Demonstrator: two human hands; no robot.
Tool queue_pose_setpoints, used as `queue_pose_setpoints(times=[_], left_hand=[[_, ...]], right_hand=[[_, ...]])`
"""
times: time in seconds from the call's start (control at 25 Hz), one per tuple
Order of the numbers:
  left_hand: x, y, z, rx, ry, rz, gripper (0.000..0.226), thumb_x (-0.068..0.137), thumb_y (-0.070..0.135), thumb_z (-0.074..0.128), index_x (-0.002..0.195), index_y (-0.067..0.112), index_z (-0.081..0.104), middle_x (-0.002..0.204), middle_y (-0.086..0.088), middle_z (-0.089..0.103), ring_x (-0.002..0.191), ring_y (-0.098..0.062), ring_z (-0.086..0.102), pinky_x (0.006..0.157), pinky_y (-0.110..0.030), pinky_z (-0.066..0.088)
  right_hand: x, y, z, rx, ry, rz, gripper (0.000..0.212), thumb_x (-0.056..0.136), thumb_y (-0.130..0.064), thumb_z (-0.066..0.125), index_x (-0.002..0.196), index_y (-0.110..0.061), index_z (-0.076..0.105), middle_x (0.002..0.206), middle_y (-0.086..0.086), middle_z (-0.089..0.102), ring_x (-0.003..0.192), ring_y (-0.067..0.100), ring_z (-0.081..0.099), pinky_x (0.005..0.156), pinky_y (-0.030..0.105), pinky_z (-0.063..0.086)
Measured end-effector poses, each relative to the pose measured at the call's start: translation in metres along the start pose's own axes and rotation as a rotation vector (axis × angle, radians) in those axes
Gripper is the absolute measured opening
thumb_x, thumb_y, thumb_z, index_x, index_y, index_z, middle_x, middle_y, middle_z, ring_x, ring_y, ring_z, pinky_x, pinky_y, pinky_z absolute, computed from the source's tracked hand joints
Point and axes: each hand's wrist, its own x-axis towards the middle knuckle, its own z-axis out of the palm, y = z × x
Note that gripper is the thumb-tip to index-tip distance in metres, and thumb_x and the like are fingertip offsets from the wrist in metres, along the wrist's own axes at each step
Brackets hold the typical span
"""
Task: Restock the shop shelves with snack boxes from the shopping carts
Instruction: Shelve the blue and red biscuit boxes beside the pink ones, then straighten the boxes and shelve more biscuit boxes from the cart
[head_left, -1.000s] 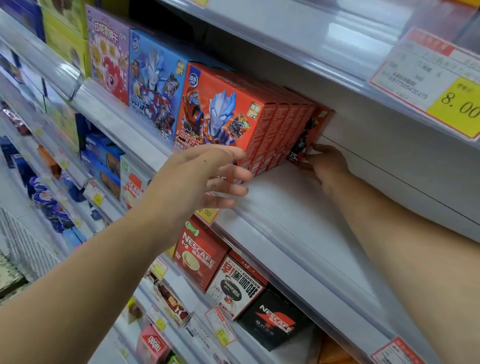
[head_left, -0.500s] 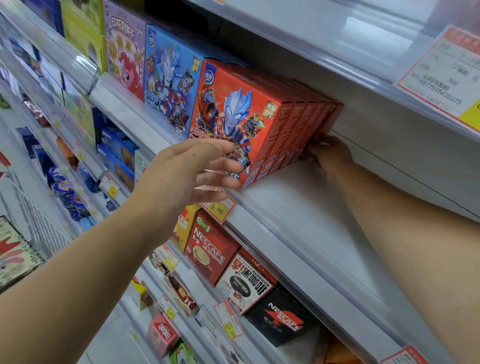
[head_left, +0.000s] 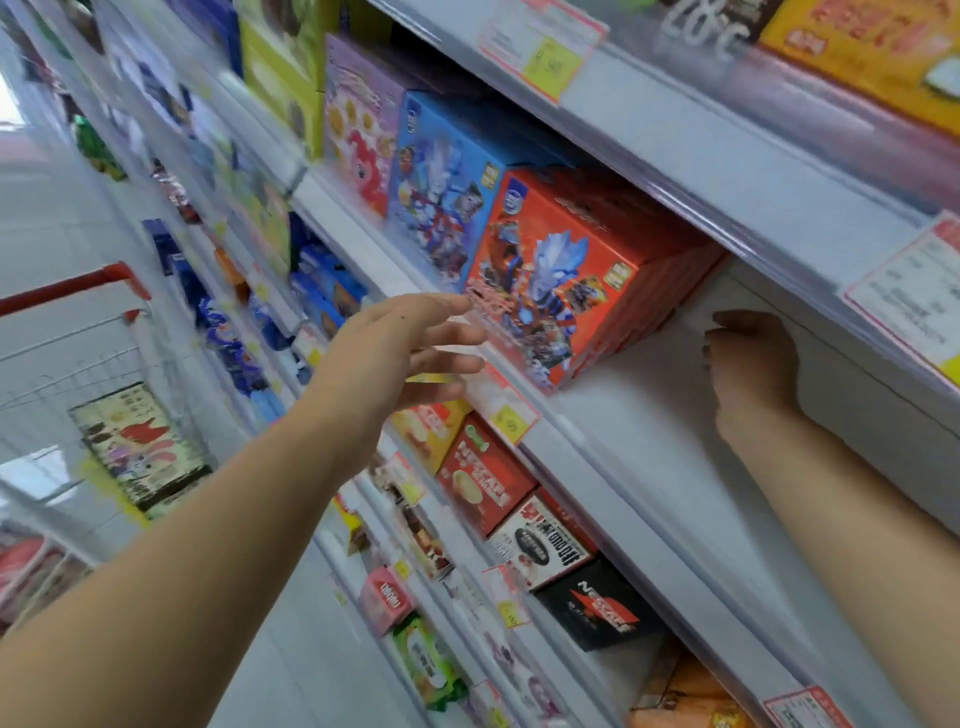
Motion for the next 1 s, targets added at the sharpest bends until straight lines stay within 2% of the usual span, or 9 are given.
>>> queue_pose_setpoints(times=[0.12,0.2,0.28,0.44,0.56,0.72,0.8,0.88,1.0], left_hand=[[-0.014,0.022,-0.034,-0.014,0.052,-0.065,0.022,0.097,0.027,0.054,0.111,0.018,0.068,0.104,-0.007,0.076,0.090,-0.022,0.073,0.071,-0.034,0.061],[-0.023,0.035,-0.062,-0.009,0.077,-0.091,0.024,0.097,0.028,0.054,0.114,0.018,0.068,0.106,-0.005,0.076,0.095,-0.021,0.073,0.076,-0.035,0.062],[-0.033,0.047,-0.100,0.000,0.094,-0.116,0.025,0.096,0.029,0.056,0.115,0.018,0.068,0.107,-0.004,0.075,0.098,-0.021,0.072,0.079,-0.037,0.060],[-0.049,0.066,-0.200,0.028,0.108,-0.164,0.025,0.095,0.033,0.057,0.113,0.020,0.069,0.107,-0.001,0.075,0.097,-0.017,0.072,0.079,-0.035,0.056],[-0.060,0.077,-0.295,0.038,0.144,-0.189,0.032,0.079,0.037,0.063,0.106,0.022,0.070,0.108,-0.002,0.075,0.098,-0.017,0.071,0.081,-0.036,0.056],[-0.089,0.068,-0.422,0.037,0.305,-0.258,0.019,0.087,0.034,0.057,0.098,0.025,0.069,0.103,0.001,0.074,0.098,-0.015,0.067,0.081,-0.031,0.054],[-0.105,0.055,-0.479,0.051,0.402,-0.301,0.018,0.092,0.033,0.053,0.099,0.026,0.068,0.107,0.003,0.073,0.103,-0.014,0.065,0.084,-0.030,0.052],[-0.122,0.037,-0.532,0.046,0.527,-0.355,0.021,0.098,0.030,0.048,0.107,0.025,0.066,0.116,0.001,0.069,0.108,-0.014,0.062,0.091,-0.032,0.049],[-0.145,0.009,-0.586,0.044,0.648,-0.433,0.032,0.096,0.032,0.054,0.123,0.019,0.062,0.122,0.002,0.066,0.114,-0.015,0.061,0.088,-0.032,0.051]], right_hand=[[-0.075,-0.033,0.000,-0.131,-0.002,-0.093,0.033,0.086,0.000,0.047,0.070,-0.028,0.053,0.070,-0.006,0.055,0.064,0.008,0.047,0.062,0.025,0.036],[-0.124,-0.061,0.012,-0.029,-0.032,-0.169,0.032,0.081,0.001,0.044,0.071,-0.028,0.054,0.069,-0.009,0.056,0.064,0.008,0.050,0.062,0.025,0.039],[-0.173,-0.084,0.038,0.099,-0.139,-0.175,0.038,0.080,0.010,0.038,0.074,-0.022,0.058,0.064,-0.009,0.061,0.059,0.008,0.053,0.054,0.021,0.042],[-0.267,-0.109,0.121,0.341,-0.485,0.068,0.038,0.090,0.011,0.030,0.095,-0.007,0.063,0.087,0.012,0.069,0.067,0.021,0.065,0.053,0.025,0.052],[-0.326,-0.104,0.202,0.387,-0.604,0.244,0.037,0.093,0.007,0.030,0.105,-0.005,0.063,0.094,0.015,0.071,0.074,0.025,0.069,0.056,0.028,0.055],[-0.408,-0.072,0.307,0.262,-0.721,0.439,0.034,0.096,0.002,0.030,0.106,-0.006,0.062,0.097,0.016,0.070,0.071,0.020,0.069,0.058,0.027,0.057],[-0.446,-0.049,0.352,0.176,-0.798,0.513,0.035,0.097,0.001,0.031,0.101,-0.011,0.063,0.099,0.013,0.071,0.077,0.021,0.068,0.066,0.030,0.056],[-0.482,-0.024,0.395,0.064,-0.888,0.562,0.034,0.098,-0.002,0.033,0.103,-0.014,0.064,0.104,0.011,0.070,0.086,0.022,0.067,0.077,0.035,0.055],[-0.524,0.015,0.442,-0.112,-1.014,0.616,0.023,0.099,-0.009,0.043,0.108,-0.018,0.063,0.111,0.009,0.069,0.098,0.023,0.068,0.087,0.040,0.055]])
